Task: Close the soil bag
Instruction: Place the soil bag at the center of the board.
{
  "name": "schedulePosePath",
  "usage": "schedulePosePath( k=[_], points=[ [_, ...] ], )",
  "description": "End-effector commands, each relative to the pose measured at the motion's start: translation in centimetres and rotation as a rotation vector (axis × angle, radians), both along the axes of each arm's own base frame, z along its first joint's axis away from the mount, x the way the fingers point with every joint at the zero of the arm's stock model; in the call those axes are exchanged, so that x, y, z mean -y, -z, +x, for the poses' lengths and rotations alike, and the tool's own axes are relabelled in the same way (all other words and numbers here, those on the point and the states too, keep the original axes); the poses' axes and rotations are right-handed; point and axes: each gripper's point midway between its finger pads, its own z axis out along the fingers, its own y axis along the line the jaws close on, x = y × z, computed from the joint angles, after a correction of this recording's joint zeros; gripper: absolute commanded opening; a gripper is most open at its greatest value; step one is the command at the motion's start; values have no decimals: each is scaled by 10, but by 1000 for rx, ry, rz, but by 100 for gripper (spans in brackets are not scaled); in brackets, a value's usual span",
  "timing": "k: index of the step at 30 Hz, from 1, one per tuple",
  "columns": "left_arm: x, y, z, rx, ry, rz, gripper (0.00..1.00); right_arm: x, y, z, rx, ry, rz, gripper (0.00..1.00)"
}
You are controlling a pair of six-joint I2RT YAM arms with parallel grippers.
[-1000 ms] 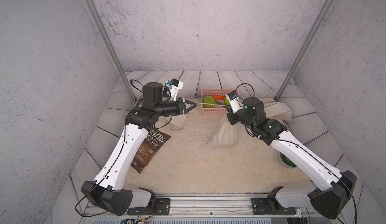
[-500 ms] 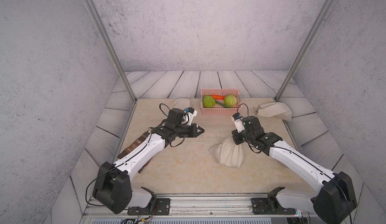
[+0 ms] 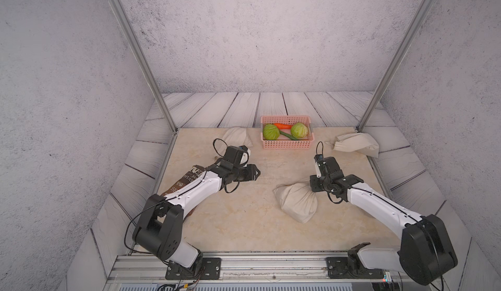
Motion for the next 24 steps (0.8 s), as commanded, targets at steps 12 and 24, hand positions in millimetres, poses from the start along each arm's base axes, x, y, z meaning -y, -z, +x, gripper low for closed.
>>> schedulePosePath(
  k=[12, 24],
  points=[
    [-192, 39, 65, -131, -539, 29, 76, -24, -88, -2, 294, -140, 179, 91],
    [-176, 76, 116, -134, -451, -160, 62, -22, -86, -8, 320, -157, 170, 94]
  ],
)
